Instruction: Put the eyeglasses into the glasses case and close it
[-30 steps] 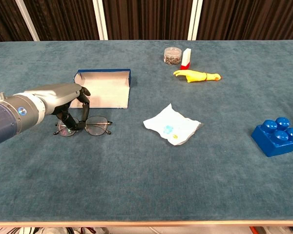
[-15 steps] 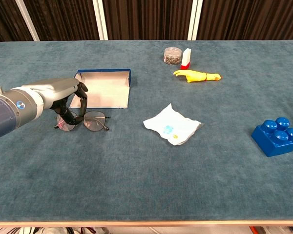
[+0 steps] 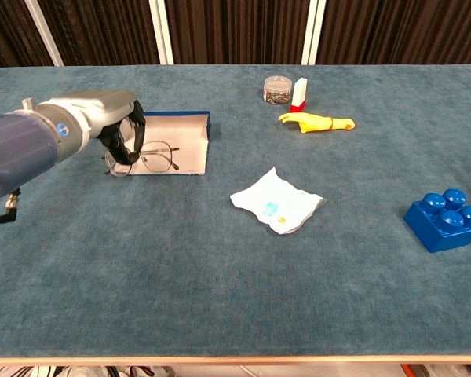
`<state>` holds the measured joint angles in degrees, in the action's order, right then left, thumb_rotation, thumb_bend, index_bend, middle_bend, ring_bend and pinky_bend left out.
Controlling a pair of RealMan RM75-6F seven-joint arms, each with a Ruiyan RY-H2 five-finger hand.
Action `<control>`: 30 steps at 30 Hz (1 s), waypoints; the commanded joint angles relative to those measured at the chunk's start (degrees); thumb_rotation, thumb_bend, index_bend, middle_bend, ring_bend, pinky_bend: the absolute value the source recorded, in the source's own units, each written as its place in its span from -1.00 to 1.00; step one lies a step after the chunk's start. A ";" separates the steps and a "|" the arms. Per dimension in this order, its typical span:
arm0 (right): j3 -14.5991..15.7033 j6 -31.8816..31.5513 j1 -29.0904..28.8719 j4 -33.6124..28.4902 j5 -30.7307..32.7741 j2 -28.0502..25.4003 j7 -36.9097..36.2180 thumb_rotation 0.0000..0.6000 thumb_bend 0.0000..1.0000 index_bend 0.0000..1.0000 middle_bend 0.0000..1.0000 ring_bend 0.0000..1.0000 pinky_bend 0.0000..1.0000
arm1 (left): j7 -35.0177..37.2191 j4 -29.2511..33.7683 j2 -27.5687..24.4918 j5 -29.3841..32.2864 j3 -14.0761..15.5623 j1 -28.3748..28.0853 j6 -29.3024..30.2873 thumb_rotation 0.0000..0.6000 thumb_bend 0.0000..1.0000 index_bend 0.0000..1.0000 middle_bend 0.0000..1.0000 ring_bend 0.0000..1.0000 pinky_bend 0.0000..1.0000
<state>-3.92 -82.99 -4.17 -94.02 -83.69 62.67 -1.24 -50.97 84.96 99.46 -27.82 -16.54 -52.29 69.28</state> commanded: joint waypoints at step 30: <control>-0.43 1.56 -0.30 -0.81 1.89 -0.44 -0.95 1.00 -0.95 -0.99 -1.00 -0.84 -0.63 | 2.28 -33.79 12.22 1.45 -7.25 -9.96 -13.28 1.00 -0.16 0.25 -0.88 -1.00 -1.00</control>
<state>-4.32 -81.49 -4.44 -94.80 -81.87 62.26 -2.19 -48.94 53.01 110.81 -26.78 -23.33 -61.74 57.11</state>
